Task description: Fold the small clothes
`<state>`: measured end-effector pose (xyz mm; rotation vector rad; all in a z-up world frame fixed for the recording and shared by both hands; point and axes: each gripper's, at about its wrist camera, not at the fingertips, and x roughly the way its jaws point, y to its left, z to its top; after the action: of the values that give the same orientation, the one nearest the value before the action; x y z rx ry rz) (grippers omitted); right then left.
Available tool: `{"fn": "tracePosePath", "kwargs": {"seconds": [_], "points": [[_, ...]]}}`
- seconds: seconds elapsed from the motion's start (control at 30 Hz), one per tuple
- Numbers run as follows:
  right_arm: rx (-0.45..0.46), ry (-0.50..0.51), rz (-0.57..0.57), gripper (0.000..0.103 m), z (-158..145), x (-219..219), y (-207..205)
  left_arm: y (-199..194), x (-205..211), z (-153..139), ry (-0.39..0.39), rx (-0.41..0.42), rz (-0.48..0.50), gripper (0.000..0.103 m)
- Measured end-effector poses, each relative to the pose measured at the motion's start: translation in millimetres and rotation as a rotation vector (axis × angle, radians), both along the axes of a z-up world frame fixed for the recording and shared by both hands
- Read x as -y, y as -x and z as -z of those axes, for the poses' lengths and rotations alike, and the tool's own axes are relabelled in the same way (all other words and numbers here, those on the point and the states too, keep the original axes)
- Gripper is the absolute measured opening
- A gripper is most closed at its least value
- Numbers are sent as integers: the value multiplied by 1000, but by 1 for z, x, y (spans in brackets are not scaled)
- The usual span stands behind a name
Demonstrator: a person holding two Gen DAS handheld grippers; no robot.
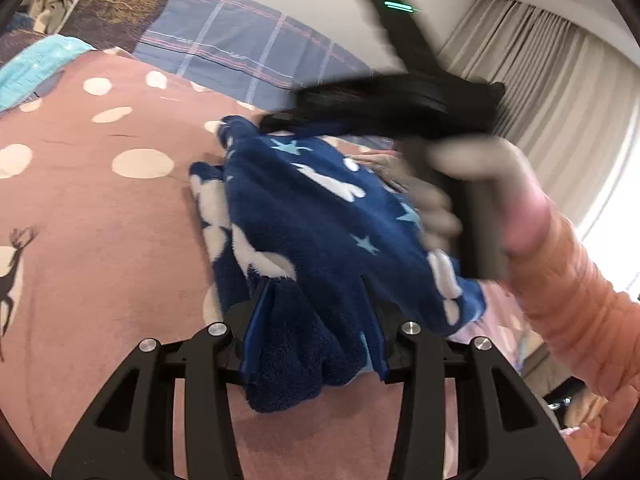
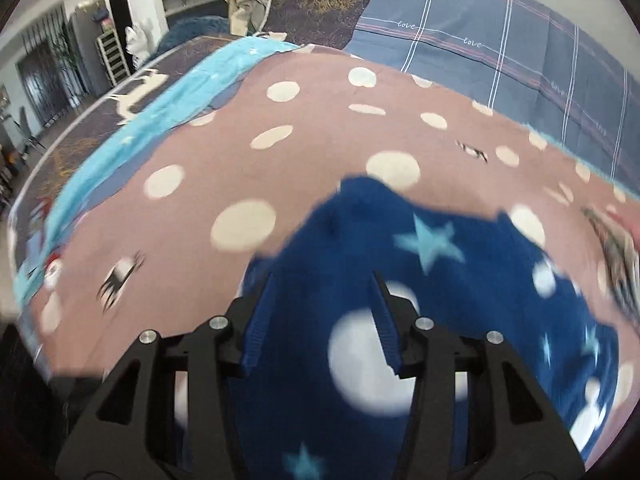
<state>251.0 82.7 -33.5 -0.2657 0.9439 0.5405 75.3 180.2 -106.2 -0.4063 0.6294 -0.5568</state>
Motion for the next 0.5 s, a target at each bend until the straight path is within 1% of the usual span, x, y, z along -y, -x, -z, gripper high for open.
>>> {"fn": "tracePosePath", "kwargs": {"seconds": [0.07, 0.13, 0.2, 0.23, 0.27, 0.3, 0.33, 0.37, 0.43, 0.5], "points": [[-20, 53, 36, 49, 10, -21, -22, -2, -4, 3, 36, -9, 13, 43], [-28, 115, 40, 53, 22, -37, -35, -5, -7, 7, 70, -22, 26, 43], [-16, 239, 44, 58, 37, -51, -44, -6, -8, 10, 86, -26, 36, 43], [-12, 311, 53, 54, 49, -55, -50, -5, -8, 11, 86, -27, 39, 43], [-31, 323, 59, 43, 56, -54, -55, -6, -7, 12, 76, -29, 39, 35], [-76, 296, 62, 20, 61, -50, -58, -5, -5, 12, 46, -32, 30, 26], [-88, 256, 70, 16, 60, -45, -59, -5, -4, 13, 9, -43, 18, 3], [-77, 212, 71, 15, 53, -42, -57, -4, -5, 13, -7, -46, 13, 3], [-51, 90, 41, 14, 29, -36, -45, 9, -12, 8, 9, -16, 22, 3], [-38, 21, 8, 14, 8, -35, -33, 23, -17, 2, 24, 2, 43, 3]]}}
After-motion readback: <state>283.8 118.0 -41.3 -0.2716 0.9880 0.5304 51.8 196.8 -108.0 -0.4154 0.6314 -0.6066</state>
